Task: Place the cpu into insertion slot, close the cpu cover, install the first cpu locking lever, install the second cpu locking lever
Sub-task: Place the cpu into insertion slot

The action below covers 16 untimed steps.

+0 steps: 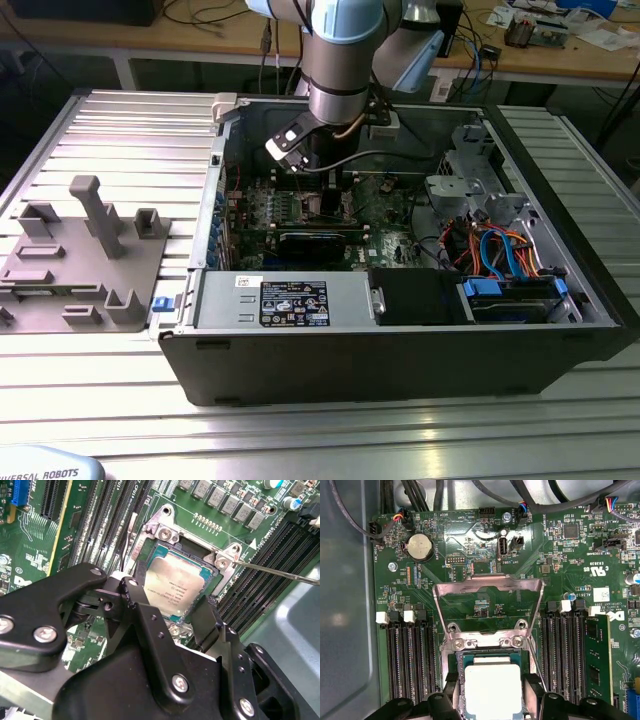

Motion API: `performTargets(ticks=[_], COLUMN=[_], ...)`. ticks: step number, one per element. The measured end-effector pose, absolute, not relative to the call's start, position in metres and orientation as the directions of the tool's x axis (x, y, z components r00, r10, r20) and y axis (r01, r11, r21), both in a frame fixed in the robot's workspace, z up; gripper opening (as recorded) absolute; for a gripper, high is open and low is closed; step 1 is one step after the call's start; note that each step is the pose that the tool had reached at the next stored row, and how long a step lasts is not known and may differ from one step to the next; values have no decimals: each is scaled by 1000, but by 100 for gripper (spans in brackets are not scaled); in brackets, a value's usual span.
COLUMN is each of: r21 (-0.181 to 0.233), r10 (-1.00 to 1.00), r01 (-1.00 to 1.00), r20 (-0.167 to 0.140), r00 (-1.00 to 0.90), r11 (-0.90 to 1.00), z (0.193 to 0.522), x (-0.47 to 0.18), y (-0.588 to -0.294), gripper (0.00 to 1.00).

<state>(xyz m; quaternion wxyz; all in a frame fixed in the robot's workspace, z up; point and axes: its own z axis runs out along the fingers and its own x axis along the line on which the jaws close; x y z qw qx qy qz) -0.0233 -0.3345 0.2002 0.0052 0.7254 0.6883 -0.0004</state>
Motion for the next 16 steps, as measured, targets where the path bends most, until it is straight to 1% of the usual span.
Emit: performTargets(ticks=[8,16], r21=[7,7], r10=[999,999], r01=[999,999], r20=[-8,-8], r00=[53,53], r11=[-53,-53], z=[201,212], x=[-23,-23], y=[-333,-333], gripper=[62,62])
